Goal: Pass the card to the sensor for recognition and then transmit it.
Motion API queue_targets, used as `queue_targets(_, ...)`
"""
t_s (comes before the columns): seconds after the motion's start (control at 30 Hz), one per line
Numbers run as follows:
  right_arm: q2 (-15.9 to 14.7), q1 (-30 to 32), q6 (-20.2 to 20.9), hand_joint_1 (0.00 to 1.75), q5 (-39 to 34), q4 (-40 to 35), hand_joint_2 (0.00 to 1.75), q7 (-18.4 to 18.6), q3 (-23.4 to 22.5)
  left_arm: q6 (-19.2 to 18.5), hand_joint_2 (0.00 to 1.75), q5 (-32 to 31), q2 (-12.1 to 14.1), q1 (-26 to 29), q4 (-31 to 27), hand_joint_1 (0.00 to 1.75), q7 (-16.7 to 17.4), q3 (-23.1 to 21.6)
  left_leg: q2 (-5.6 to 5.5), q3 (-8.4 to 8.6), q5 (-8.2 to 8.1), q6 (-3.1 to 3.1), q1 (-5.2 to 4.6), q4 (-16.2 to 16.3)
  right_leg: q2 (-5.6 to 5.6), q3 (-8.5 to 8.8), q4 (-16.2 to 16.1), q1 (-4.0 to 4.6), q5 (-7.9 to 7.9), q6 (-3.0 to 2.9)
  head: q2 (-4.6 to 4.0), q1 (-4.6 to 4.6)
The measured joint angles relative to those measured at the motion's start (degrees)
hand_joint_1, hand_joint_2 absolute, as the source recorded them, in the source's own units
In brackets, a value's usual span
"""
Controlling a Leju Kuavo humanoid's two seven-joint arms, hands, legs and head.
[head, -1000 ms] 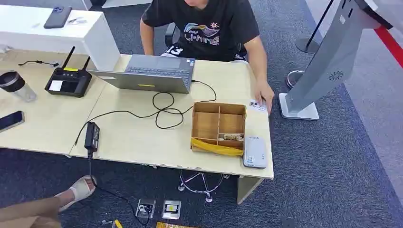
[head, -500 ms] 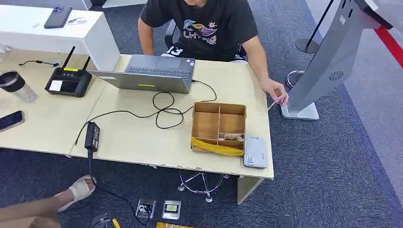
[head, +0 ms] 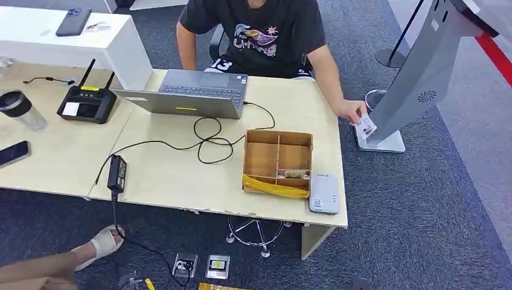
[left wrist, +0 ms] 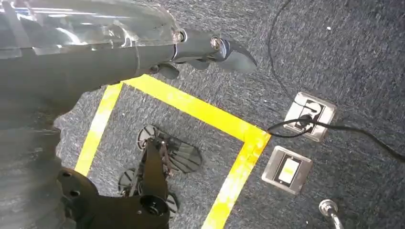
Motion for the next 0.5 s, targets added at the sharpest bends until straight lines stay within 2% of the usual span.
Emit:
queue_targets(0.17,0.3,0.1,-1.0,0.00,-1.1,0.0,1.75,-0.8,0.0,0.6,1.75,0.7,0.0,0.0,0.0,0.00,0.0,0.0,0.00,0.00,0.00,0.00,0.00,0.0,0.00,0.00,0.0,0.00,0.00,0.00,0.00,0.00)
queue_targets(0.3,0.3,-0.4,-3.5,0.00,-1.4,0.0,1.75,-1.9,0.0,1.2,1.75,1.3,0.0,0.0,0.0,0.00,0.0,0.0,0.00,0.00,0.00,0.00,0.00,0.0,0.00,0.01,0.0,0.00,0.01,0.00,0.00,0.02)
queue_targets(0.43,-0.3,-1.7,-7.7,0.00,-1.8,-0.1,1.75,-6.1,0.0,2.1,1.75,1.3,-0.1,0.0,0.0,0.00,-0.1,0.0,0.00,0.00,0.00,0.00,0.00,0.0,0.00,0.01,0.0,0.00,0.02,0.01,0.00,0.02)
queue_targets(0.5,-1.2,-2.9,-9.1,0.00,0.7,-0.3,1.75,-8.8,-0.4,2.6,1.75,1.6,-0.1,0.0,0.0,0.00,-0.3,0.0,0.00,0.00,0.01,0.00,-0.01,0.0,0.00,0.01,0.0,-0.01,0.05,0.04,0.00,0.00)
